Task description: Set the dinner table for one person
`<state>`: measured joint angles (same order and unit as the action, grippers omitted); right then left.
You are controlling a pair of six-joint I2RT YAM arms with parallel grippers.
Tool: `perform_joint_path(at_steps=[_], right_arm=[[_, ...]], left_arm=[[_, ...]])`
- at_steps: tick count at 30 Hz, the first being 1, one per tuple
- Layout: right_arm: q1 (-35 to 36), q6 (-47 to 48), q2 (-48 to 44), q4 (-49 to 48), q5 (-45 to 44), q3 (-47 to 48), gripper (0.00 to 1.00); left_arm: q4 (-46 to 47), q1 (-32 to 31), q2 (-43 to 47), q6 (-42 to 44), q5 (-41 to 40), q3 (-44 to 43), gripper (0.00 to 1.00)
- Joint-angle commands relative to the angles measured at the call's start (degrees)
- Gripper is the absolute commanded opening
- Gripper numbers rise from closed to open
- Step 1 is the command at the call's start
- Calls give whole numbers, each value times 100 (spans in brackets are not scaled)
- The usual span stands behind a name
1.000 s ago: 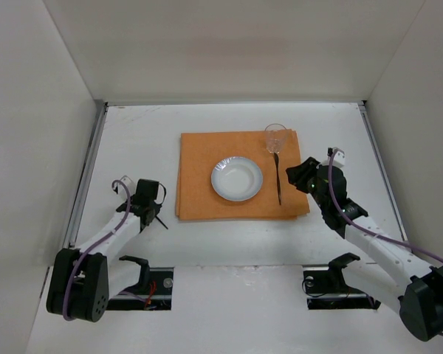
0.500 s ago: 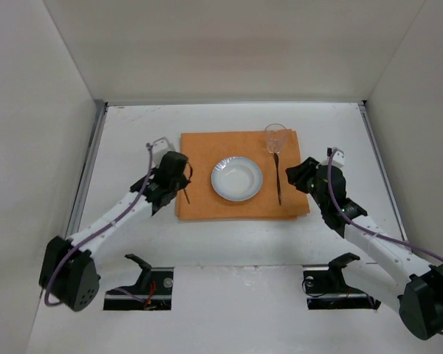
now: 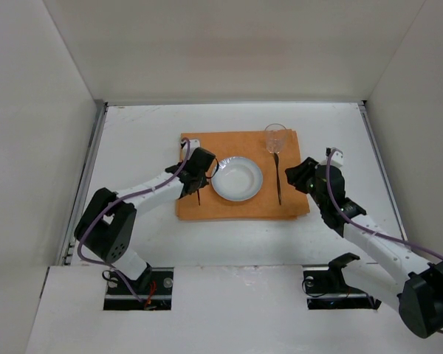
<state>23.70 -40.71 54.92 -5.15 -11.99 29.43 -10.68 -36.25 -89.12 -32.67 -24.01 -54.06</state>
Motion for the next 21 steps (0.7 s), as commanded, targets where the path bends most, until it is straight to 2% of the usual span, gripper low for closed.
perform_joint_path(at_steps=[1,21], right_arm=[[60,72,-25,-338,-58,186,48],[77,89,98,-364,-58,221,48]], left_arm=[[206,35,-61,182,63,-149,3],[400,114,-589,770,177,-228,4]])
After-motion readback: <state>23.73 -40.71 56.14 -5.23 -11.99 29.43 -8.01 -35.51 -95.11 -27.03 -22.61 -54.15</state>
